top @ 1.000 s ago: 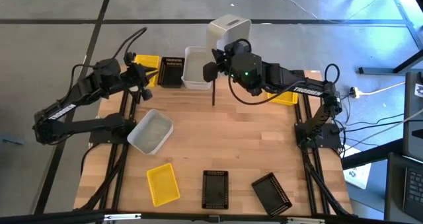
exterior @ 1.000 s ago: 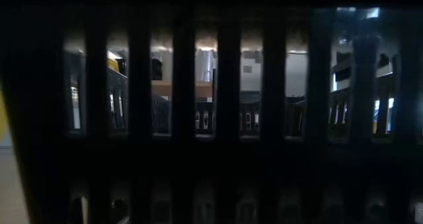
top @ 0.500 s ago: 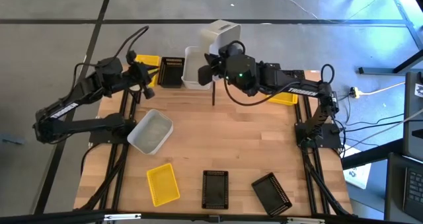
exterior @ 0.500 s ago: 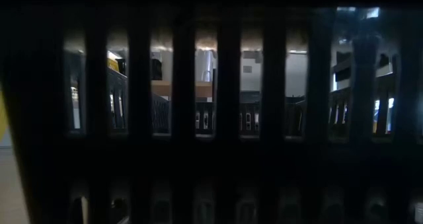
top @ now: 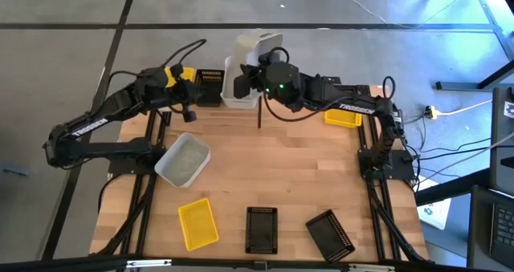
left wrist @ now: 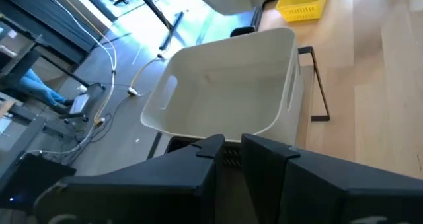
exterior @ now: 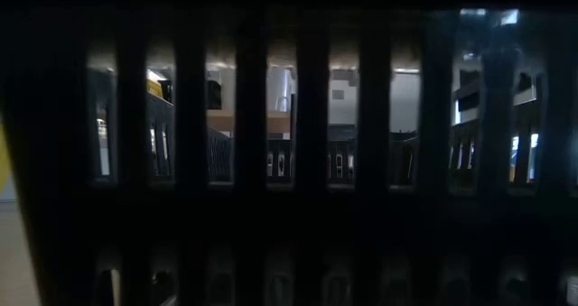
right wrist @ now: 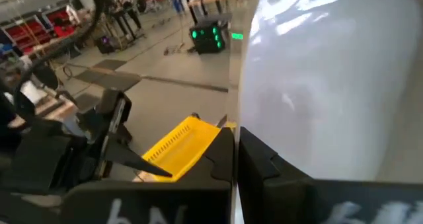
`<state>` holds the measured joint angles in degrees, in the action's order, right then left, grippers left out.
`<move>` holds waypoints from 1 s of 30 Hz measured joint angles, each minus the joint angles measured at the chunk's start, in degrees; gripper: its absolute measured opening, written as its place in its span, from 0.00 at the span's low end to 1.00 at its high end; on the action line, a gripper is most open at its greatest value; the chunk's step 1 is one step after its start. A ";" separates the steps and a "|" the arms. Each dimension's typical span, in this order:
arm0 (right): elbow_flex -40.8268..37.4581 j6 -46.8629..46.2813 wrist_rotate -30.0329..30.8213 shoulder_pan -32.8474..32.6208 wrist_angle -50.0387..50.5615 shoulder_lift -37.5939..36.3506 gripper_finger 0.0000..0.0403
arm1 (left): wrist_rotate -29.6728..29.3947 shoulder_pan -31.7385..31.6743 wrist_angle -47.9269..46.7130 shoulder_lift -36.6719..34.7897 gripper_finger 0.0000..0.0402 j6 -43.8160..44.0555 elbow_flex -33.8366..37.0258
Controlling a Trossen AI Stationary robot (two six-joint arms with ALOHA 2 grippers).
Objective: Stack baskets on shelf by color
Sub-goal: Stack the top gray bin on top of the other gray bin on the shelf
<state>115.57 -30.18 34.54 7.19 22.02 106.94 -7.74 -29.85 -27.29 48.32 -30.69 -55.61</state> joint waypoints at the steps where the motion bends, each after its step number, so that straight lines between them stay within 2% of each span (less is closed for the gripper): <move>1: 0.00 -0.71 -0.94 0.45 0.30 0.28 0.00 | 0.01 0.00 0.02 0.17 0.11 -0.04 0.00; 9: 0.00 -4.10 -2.90 2.16 1.88 2.78 0.00 | -0.05 -0.02 0.99 0.06 0.11 -4.27 0.04; 30: 0.02 -7.12 -3.21 2.84 4.08 4.30 0.00 | -0.06 -0.52 1.07 0.08 0.11 -6.08 0.04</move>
<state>115.59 -37.30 31.33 10.02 26.10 111.24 -7.79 -30.37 -26.22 48.40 -36.77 -55.57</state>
